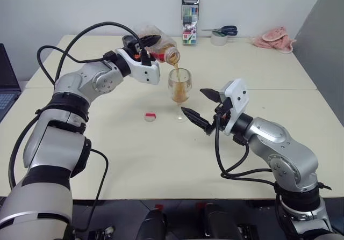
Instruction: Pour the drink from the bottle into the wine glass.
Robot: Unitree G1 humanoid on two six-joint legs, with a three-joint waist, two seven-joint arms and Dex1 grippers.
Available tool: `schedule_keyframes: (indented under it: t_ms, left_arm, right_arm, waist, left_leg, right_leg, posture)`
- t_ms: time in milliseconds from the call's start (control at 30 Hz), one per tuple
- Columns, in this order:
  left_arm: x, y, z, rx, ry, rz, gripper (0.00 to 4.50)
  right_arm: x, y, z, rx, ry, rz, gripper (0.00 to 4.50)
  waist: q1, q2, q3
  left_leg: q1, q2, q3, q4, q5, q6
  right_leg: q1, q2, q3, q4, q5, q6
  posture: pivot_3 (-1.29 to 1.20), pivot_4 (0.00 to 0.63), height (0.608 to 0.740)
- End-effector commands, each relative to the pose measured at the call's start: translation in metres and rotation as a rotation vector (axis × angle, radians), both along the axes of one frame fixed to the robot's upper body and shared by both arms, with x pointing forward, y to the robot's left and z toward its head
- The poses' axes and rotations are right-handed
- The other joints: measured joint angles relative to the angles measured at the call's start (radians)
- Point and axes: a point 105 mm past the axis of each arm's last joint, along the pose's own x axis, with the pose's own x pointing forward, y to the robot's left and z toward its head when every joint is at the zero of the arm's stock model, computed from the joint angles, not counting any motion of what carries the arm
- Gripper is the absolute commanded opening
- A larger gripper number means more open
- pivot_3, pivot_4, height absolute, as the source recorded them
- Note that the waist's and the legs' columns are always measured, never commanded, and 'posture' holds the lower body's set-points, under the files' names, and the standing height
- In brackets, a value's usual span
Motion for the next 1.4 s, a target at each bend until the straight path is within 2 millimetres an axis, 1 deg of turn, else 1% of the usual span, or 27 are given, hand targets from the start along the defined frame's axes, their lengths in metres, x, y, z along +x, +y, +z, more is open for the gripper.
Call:
schedule_keyframes:
  t_ms: [33, 367, 600, 1400]
  left_arm:
    - [-0.0044, -0.0016, 0.0282, -0.021, -0.084, -0.015, 1.69]
    - [-0.0045, -0.002, 0.0315, -0.018, -0.097, -0.016, 1.69]
    - [-0.0044, -0.0025, 0.034, -0.016, -0.105, -0.014, 1.69]
    - [-0.004, -0.0035, 0.0375, -0.018, -0.115, -0.013, 1.69]
  right_arm:
    - [-0.008, 0.0022, 0.0141, 0.019, -0.076, 0.01, 4.5]
    - [-0.0071, 0.0026, 0.0127, 0.022, -0.08, 0.0, 4.5]
    - [-0.008, 0.0027, 0.0163, 0.039, -0.129, -0.002, 4.5]
    - [-0.0126, 0.0056, 0.0071, 0.022, -0.126, 0.025, 4.5]
  waist:
    - [0.0, 0.0, 0.0]
    - [0.0, 0.0, 0.0]
    - [0.0, 0.0, 0.0]
    - [0.0, 0.0, 0.0]
  left_leg:
    - [0.0, 0.0, 0.0, 0.0, 0.0, 0.0]
    - [0.0, 0.0, 0.0, 0.0, 0.0, 0.0]
    - [0.0, 0.0, 0.0, 0.0, 0.0, 0.0]
    - [0.0, 0.0, 0.0, 0.0, 0.001, -0.001]
  right_leg:
    - [0.0, 0.0, 0.0, 0.0, 0.0, 0.0]
    - [0.0, 0.0, 0.0, 0.0, 0.0, 0.0]
    - [0.0, 0.0, 0.0, 0.0, 0.0, 0.0]
    - [0.0, 0.0, 0.0, 0.001, 0.0, 0.0]
  posture:
    - [0.0, 0.15, 0.74]
    - [0.0, 0.15, 0.74]
    - [0.0, 0.15, 0.74]
    - [0.0, 0.15, 0.74]
